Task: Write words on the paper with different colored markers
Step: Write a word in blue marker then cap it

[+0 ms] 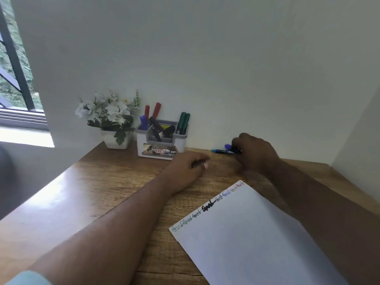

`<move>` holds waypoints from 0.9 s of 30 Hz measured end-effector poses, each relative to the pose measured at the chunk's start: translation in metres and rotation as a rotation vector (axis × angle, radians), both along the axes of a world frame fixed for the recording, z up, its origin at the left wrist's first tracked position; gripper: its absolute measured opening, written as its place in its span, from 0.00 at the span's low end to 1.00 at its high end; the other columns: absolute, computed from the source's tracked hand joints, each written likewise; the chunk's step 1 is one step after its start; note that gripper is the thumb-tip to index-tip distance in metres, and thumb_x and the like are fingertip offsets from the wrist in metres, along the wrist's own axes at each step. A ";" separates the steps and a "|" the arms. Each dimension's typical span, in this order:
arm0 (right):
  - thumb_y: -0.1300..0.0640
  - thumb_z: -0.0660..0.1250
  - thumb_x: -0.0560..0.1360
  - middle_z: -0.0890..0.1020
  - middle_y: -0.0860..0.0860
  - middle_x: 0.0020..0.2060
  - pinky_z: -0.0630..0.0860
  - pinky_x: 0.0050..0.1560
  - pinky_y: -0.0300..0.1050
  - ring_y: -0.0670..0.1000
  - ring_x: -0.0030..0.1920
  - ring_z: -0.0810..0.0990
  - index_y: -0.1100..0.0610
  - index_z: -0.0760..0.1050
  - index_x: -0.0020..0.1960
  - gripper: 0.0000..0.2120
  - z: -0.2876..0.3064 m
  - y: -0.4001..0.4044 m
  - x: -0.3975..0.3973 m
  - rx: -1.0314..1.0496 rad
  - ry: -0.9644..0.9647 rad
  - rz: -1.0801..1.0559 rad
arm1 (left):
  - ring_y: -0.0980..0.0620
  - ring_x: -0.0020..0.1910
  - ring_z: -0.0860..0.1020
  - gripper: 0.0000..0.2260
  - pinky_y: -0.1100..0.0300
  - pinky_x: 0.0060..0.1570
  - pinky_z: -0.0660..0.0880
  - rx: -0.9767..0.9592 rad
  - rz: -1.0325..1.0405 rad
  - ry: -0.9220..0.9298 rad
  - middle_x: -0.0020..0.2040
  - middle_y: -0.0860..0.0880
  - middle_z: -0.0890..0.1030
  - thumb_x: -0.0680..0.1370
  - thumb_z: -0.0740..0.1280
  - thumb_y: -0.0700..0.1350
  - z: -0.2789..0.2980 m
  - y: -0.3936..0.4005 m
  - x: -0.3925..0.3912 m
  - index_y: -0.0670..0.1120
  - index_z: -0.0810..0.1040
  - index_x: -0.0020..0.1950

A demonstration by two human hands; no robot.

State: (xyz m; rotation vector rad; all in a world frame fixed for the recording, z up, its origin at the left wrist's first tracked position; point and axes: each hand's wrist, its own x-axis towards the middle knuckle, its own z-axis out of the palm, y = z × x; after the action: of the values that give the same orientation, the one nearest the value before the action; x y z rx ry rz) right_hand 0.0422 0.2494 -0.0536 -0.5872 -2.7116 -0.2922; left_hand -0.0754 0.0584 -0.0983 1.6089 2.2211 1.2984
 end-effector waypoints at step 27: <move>0.47 0.66 0.70 0.83 0.58 0.32 0.77 0.28 0.41 0.50 0.28 0.80 0.58 0.82 0.41 0.14 -0.020 -0.125 0.103 -1.779 0.740 0.358 | 0.58 0.34 0.74 0.13 0.62 0.41 0.75 -0.106 -0.091 0.085 0.38 0.58 0.78 0.74 0.68 0.56 0.037 -0.115 0.043 0.57 0.78 0.58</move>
State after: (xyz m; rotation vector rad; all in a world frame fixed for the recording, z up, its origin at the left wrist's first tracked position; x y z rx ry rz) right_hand 0.1457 0.1249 -0.0739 -0.3650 -1.5933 2.0499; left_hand -0.0325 -0.0563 -0.0609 1.7346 2.1943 1.0900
